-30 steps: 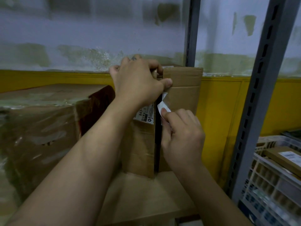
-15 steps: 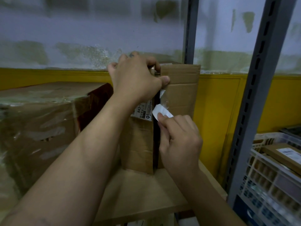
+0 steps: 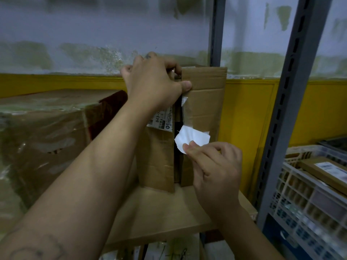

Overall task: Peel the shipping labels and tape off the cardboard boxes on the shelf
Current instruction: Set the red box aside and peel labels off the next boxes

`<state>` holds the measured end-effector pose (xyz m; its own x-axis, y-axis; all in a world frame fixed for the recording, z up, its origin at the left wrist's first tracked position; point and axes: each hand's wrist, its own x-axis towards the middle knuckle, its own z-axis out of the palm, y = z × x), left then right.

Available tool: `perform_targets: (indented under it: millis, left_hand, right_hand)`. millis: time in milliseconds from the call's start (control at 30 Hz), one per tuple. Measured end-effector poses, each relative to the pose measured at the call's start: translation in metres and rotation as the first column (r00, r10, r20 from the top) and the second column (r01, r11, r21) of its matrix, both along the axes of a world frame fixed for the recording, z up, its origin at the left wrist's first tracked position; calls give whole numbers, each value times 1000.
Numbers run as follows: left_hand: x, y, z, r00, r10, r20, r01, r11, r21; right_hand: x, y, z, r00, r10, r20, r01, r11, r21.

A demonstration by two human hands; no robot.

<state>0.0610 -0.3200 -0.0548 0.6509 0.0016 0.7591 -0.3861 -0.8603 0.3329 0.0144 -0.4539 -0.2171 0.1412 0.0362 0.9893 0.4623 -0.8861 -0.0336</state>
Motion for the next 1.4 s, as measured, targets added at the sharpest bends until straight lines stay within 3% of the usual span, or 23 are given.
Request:
perform_targets:
  millis: [167, 300, 367, 500, 600, 733, 867, 1000, 1100, 1167, 1267, 1333, 1400]
  left_hand:
    - [11, 14, 3, 994, 103, 18, -103, 994, -32]
    - [13, 12, -3, 997, 70, 40, -72, 996, 59]
    - [12, 0, -8, 993, 53, 105, -64, 992, 112]
    - [16, -3, -13, 982, 87, 166, -110, 985, 137]
    - [16, -1, -15, 980, 93, 174, -120, 981, 152]
    - [12, 1, -18, 976, 78, 206, -113, 980, 166]
    - [1, 8, -23, 965, -28, 262, -1, 994, 108]
    - [-31, 2, -45, 887, -113, 449, 78, 992, 94]
    - [-60, -9, -70, 884, -343, 319, 345, 937, 51]
    - [-71, -15, -80, 877, -458, 144, 477, 866, -150]
    - [-77, -20, -85, 761, -649, -21, 554, 665, -500]
    - [-82, -22, -85, 710, -704, -33, 579, 609, -542]
    - [-87, -28, -86, 730, -682, -41, 587, 657, -474]
  right_hand:
    - [-16, -1, -73, 976, 75, -204, -114, 975, -190]
    - [-22, -19, -77, 933, 151, -327, -193, 976, -100]
    - [-18, -18, -48, 937, 143, -318, -179, 980, -88]
    - [-7, -19, 4, 925, 262, -275, -236, 964, 124]
    - [-5, -21, 27, 863, 435, -255, -339, 875, 346]
    - [-5, -19, 39, 740, 635, -222, -379, 667, 642]
    - [-12, -23, 42, 634, 759, -145, -401, 483, 778]
    - [-28, -25, 44, 550, 831, -87, -413, 362, 836]
    - [-41, -30, 46, 500, 865, -38, -458, 300, 837]
    - [-49, -34, 50, 495, 868, -32, -470, 299, 830]
    - [-59, -40, 57, 564, 823, -68, -451, 375, 810]
    - [-66, -45, 60, 619, 779, -100, -415, 432, 800]
    - [-72, -49, 61, 656, 743, -136, -362, 467, 807]
